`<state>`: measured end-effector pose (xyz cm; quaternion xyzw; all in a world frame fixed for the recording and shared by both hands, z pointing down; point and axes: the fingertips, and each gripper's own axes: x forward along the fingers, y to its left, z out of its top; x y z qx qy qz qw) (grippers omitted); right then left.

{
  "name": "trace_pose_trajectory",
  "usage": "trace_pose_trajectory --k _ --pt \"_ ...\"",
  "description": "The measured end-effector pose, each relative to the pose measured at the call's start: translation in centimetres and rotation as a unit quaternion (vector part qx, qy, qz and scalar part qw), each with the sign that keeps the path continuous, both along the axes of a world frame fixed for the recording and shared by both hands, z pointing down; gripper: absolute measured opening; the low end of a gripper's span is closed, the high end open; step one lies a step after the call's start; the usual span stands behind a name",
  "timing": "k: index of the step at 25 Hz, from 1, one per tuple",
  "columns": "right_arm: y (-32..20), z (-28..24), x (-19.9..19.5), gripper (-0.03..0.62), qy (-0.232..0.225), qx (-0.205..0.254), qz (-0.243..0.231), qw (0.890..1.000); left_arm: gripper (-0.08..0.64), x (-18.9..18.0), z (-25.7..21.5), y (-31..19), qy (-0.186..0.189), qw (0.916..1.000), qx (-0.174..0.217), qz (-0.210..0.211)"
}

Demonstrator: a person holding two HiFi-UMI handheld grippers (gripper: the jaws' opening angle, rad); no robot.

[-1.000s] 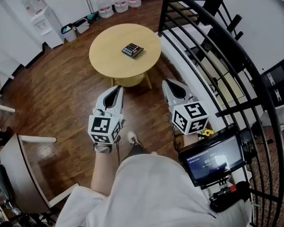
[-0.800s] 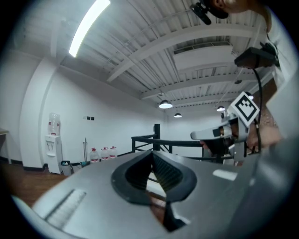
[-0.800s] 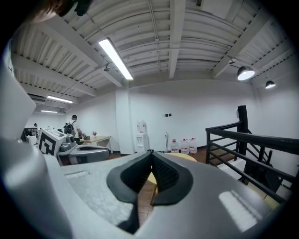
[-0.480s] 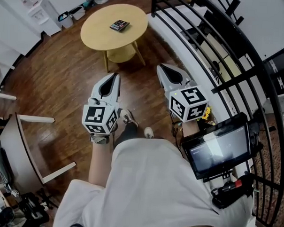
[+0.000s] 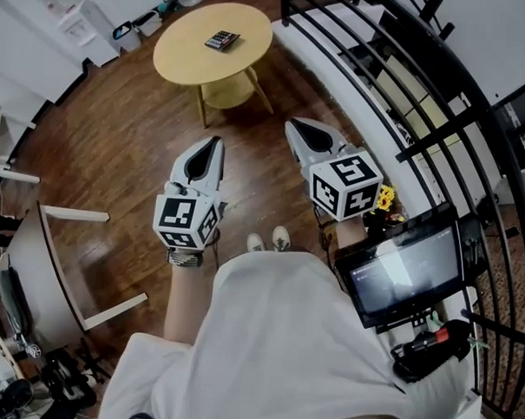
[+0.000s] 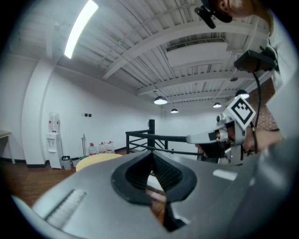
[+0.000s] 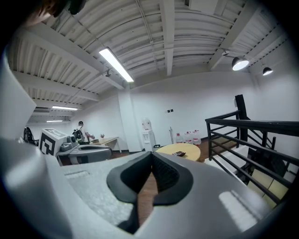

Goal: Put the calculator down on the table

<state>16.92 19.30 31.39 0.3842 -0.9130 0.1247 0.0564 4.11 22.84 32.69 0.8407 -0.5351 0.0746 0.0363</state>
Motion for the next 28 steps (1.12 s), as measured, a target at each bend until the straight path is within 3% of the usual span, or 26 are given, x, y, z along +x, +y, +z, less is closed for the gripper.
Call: trace_pose_trajectory --k 3,9,28 --pt "0.8 -0.6 -0.5 0.002 0.004 0.009 -0.004 1.000 0.005 -0.2 -0.4 0.4 0.001 1.0000 0.005 0.002" --pt "2.3 -3.6 -1.2 0.002 -0.002 0.083 0.021 0.996 0.005 -0.5 -1.5 1.4 -0.002 0.9997 0.023 0.012" --pt "3.0 -4.8 -2.5 0.002 -0.002 0.105 0.017 0.994 0.005 -0.8 -3.2 2.0 0.003 0.9983 0.056 0.018"
